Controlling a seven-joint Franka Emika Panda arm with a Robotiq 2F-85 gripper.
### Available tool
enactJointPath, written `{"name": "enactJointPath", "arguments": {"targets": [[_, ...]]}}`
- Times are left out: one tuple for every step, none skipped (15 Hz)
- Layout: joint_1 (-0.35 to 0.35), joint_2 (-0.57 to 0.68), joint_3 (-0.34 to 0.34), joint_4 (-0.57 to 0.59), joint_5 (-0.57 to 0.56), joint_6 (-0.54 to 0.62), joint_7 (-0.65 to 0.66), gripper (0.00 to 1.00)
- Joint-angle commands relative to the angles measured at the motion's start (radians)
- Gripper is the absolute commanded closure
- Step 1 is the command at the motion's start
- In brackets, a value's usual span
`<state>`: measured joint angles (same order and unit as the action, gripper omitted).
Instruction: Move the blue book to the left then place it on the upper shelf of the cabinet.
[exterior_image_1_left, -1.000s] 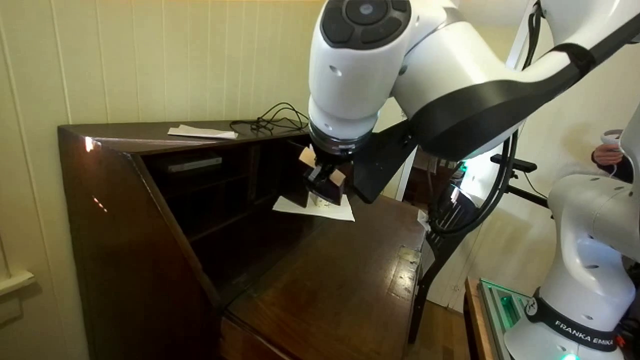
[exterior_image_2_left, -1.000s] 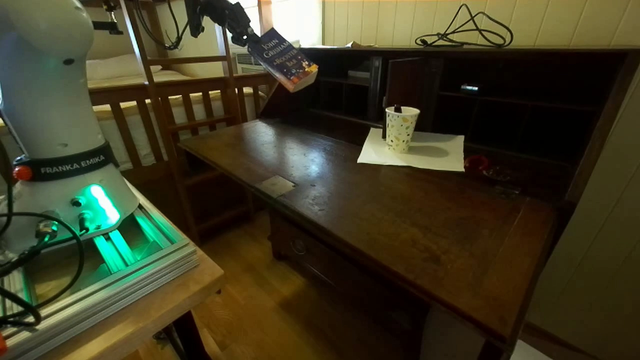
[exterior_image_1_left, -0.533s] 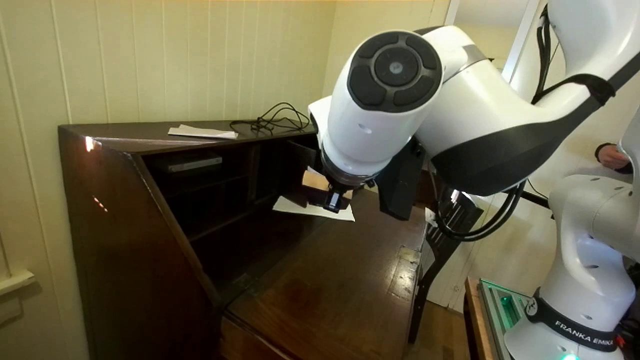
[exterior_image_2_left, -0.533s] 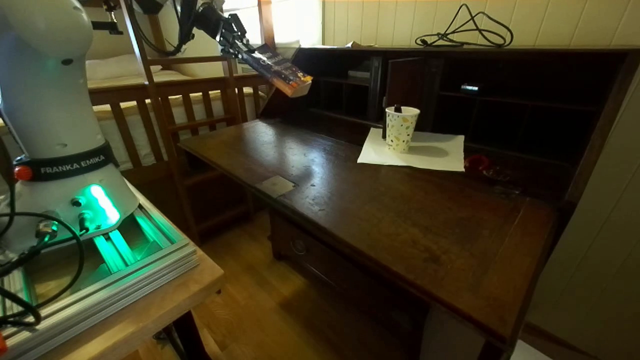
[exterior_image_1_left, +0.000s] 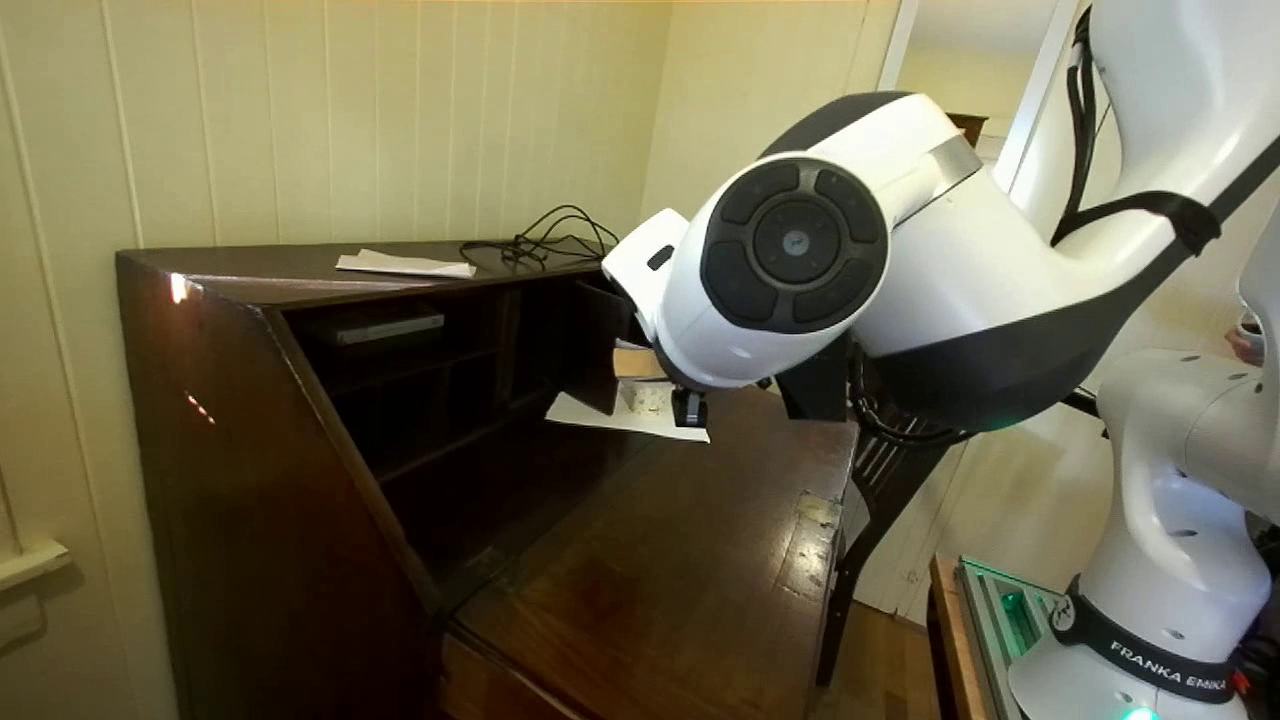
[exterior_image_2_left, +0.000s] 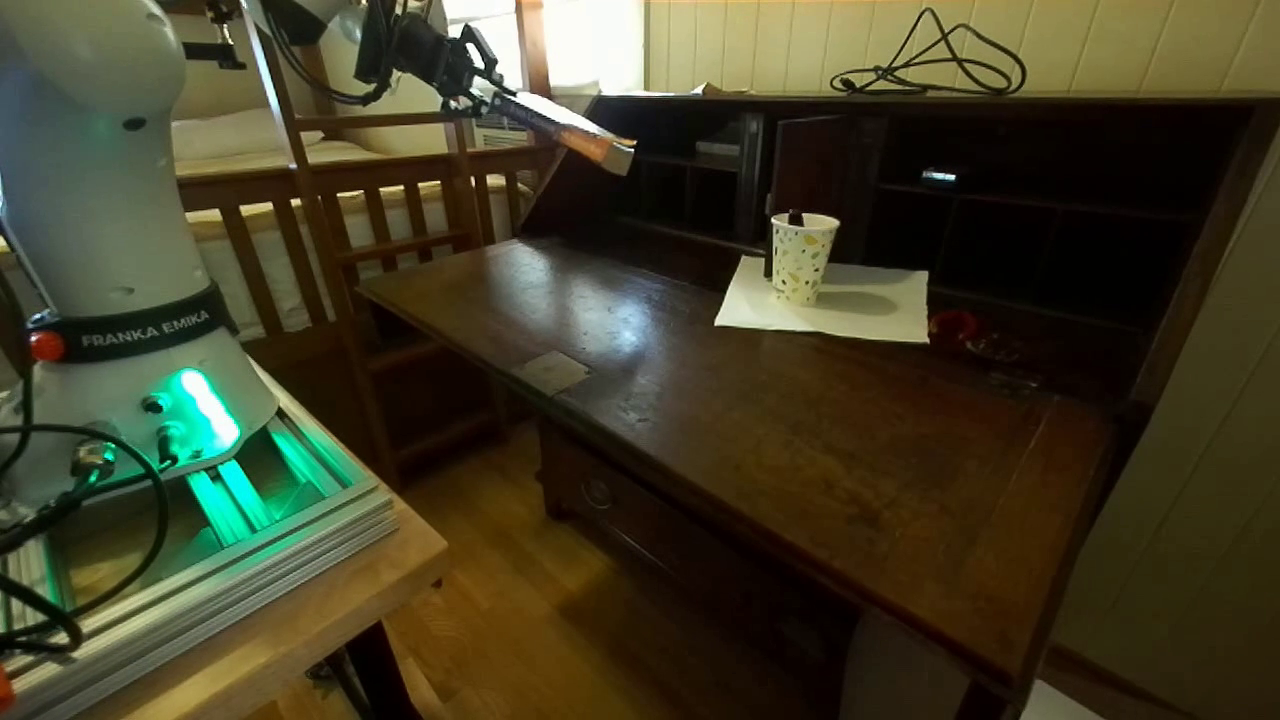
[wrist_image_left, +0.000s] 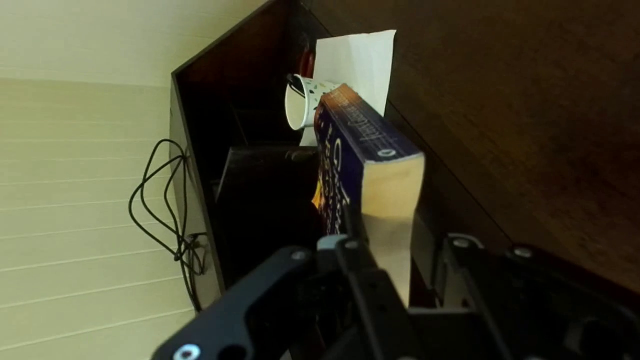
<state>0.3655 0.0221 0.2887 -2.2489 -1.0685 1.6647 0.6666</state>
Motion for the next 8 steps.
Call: {"name": "enactJointPath", "arguments": {"targets": [[-0.013, 0.015, 0.014, 0.004, -0.03, 0.001, 0.029, 0.93], [-0.016, 0.019, 0.01, -0.003, -0.08, 0.028, 0.039, 0.93], [-0.017, 0.031, 0.008, 0.002, -0.108, 0.035, 0.039, 0.93], [-0.019, 0.039, 0.006, 0.002, -0.14, 0.052, 0.04, 0.93], [-0.017, 0.061, 0.007, 0.005, -0.196, 0.031, 0.034, 0.93], [-0.018, 0.073, 0.005, 0.005, -0.241, 0.031, 0.032, 0.93], [-0.022, 0.085, 0.002, 0.001, -0.301, 0.044, 0.033, 0.93], [-0.022, 0.103, 0.0, 0.004, -0.35, 0.021, 0.027, 0.93]]}}
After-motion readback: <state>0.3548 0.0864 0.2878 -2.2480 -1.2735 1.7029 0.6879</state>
